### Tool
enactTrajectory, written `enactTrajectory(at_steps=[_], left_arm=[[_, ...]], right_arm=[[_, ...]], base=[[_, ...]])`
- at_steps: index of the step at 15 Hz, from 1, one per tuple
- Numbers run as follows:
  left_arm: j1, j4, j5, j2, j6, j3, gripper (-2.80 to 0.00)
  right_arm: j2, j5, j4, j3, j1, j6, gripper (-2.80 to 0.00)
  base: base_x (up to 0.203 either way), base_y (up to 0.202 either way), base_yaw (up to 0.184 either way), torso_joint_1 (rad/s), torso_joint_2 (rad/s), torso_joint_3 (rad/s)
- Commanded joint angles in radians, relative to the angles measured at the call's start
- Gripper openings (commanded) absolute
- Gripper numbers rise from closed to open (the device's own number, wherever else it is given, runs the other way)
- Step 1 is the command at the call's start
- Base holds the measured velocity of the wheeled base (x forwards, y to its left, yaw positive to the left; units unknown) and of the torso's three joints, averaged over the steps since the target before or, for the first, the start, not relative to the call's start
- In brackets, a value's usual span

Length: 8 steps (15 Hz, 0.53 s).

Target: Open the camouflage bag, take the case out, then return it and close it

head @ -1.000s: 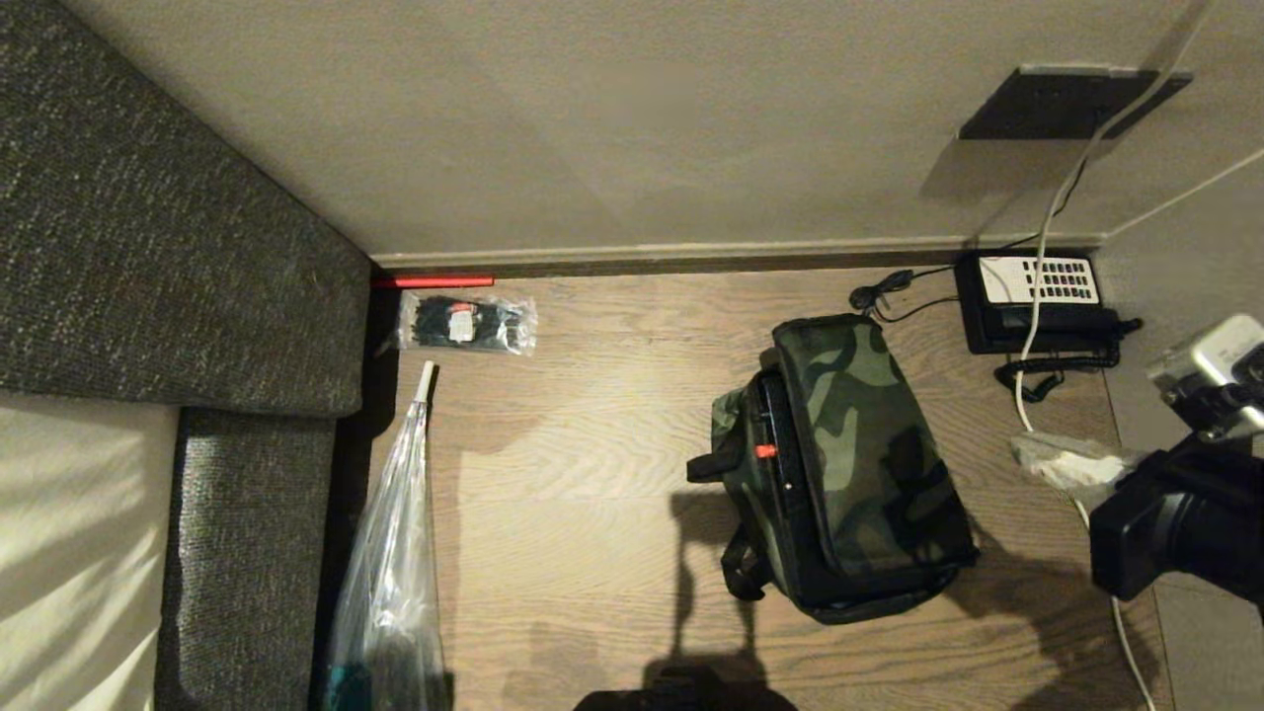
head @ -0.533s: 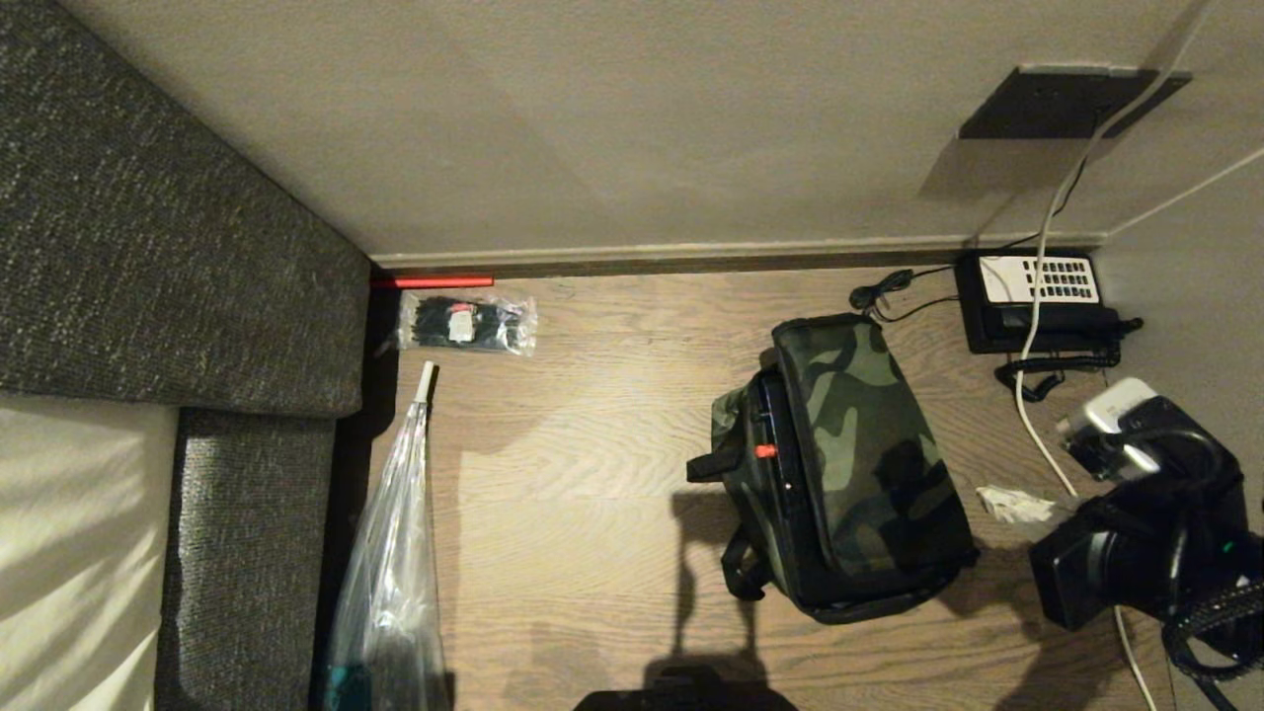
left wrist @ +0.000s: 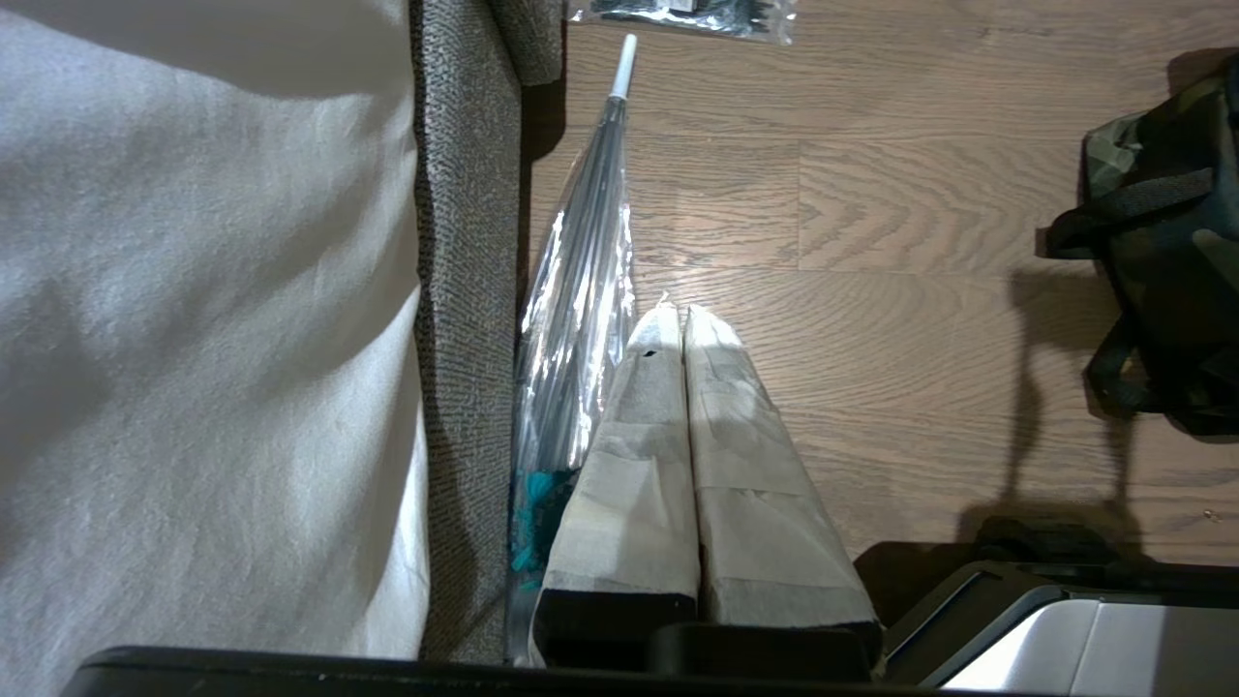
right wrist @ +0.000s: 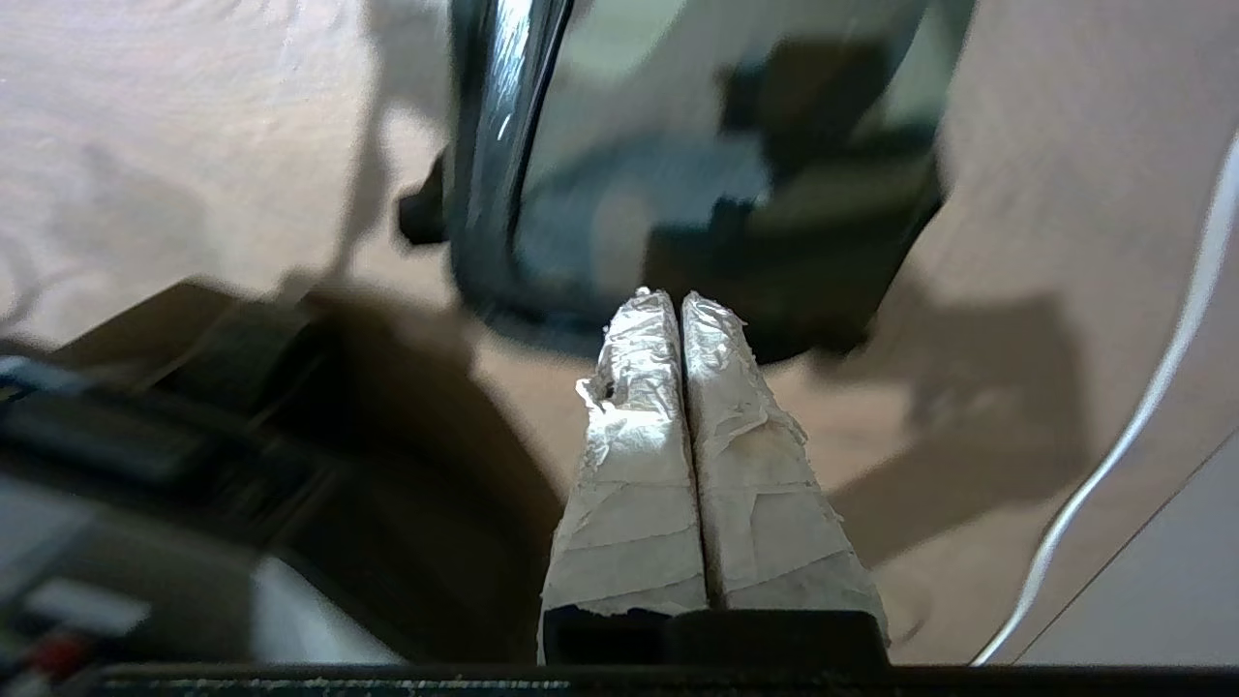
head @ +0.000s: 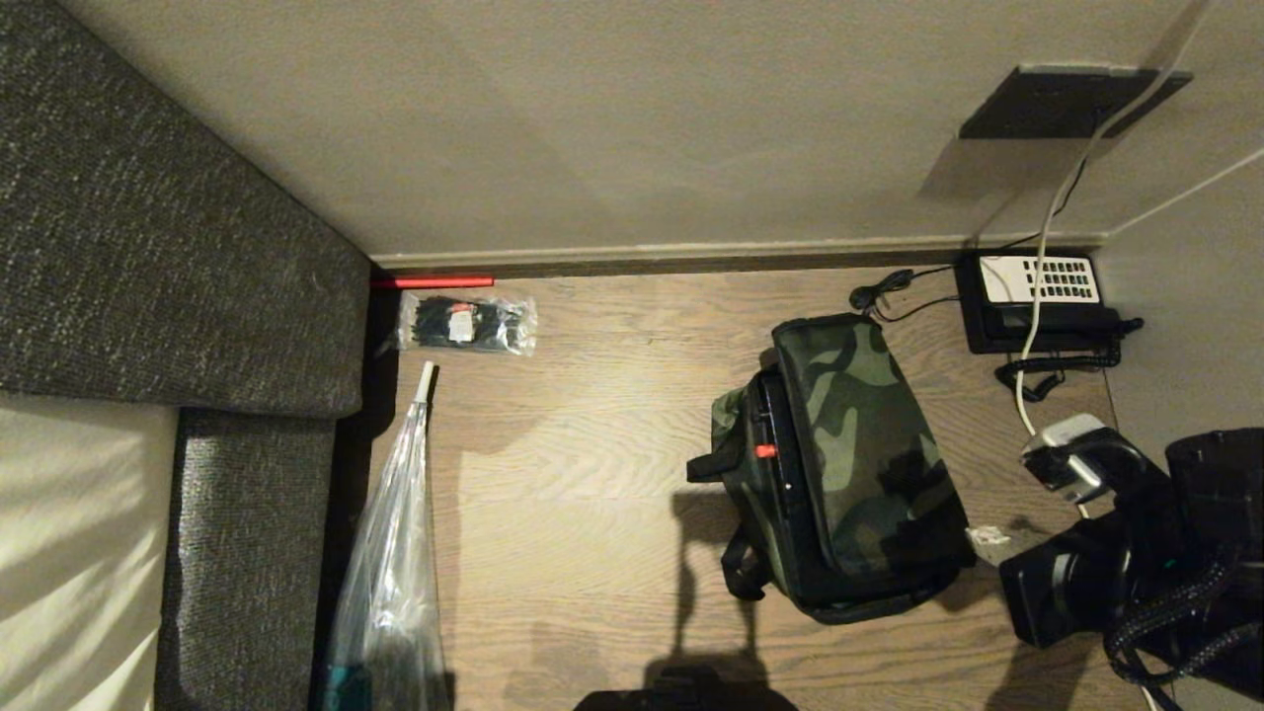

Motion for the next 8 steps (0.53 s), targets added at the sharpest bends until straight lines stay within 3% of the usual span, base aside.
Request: enactTrajectory(at_steps=[1, 4, 8], left_arm=[[0.000, 0.000, 0.000, -0.002, 0.000, 0.000, -2.80], [0.000, 0.000, 0.000, -0.002, 0.001, 0.000, -2.80], [0.000, 0.000, 0.000, -0.002, 0.000, 0.000, -2.80]], right_arm=[[-0.118, -0.001, 0.111, 0.006, -0.001, 0.066, -2.80], [-0.401, -0.001, 0.345, 0.010, -0.026, 0.138, -2.80], [-0.809, 0.004, 0.583, 0.091, -0.175, 0.158, -2.80]], base=[[0.000, 0.000, 0.000, 0.000, 0.00, 0.000], [0.000, 0.000, 0.000, 0.000, 0.00, 0.000], [0.000, 0.000, 0.000, 0.000, 0.00, 0.000]])
